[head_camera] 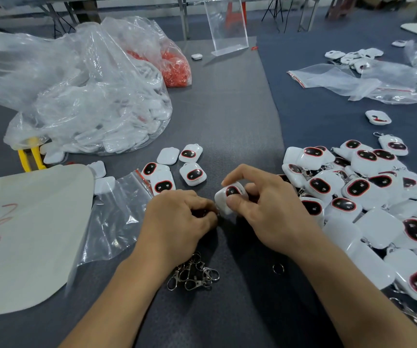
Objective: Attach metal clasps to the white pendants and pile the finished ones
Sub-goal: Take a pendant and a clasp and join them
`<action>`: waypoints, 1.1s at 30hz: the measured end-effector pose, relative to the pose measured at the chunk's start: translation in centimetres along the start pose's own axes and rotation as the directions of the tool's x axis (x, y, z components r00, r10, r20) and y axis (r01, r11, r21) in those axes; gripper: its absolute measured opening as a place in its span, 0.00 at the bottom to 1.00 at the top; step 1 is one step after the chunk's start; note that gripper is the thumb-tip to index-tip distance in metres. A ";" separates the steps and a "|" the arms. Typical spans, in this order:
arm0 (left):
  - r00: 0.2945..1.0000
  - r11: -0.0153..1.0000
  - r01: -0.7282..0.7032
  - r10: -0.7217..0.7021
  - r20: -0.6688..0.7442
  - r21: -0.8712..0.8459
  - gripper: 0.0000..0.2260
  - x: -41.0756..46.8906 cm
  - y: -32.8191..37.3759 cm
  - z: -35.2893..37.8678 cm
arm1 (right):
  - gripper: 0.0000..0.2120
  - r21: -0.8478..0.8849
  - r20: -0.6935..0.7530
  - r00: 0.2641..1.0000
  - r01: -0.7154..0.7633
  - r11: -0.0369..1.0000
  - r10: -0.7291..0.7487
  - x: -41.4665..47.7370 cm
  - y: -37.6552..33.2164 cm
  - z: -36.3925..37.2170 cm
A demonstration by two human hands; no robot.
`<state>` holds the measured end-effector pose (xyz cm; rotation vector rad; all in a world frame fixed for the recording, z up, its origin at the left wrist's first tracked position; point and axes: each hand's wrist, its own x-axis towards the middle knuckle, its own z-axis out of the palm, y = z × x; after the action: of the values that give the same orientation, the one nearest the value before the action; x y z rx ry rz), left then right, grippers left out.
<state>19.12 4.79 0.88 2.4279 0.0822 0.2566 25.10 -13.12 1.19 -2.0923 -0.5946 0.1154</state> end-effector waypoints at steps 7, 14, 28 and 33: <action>0.998 0.999 0.039 -0.039 -0.049 -0.001 0.03 -0.1 0.4 0.4 | 0.07 -0.084 0.031 0.999 0.017 0.996 -0.015 0.1 -0.2 -0.3; 0.997 0.998 0.059 -0.059 -0.043 -0.004 0.04 -0.4 0.8 0.3 | 0.06 -0.167 0.065 0.997 0.059 0.984 -0.049 -0.1 -0.7 -0.1; 0.992 0.990 0.003 0.014 -0.122 0.138 0.05 -0.7 1.8 0.8 | 0.05 -0.091 0.034 0.997 -0.064 0.994 0.068 -0.1 -0.9 0.0; 0.994 0.984 -0.007 0.027 -0.106 0.180 0.08 -0.6 1.8 0.9 | 0.05 -0.084 0.026 0.996 -0.080 0.993 0.083 -0.2 -1.3 0.2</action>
<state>18.70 2.72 1.29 2.5938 0.1378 0.4037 24.38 -12.47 2.14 -2.1991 -0.5399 0.1710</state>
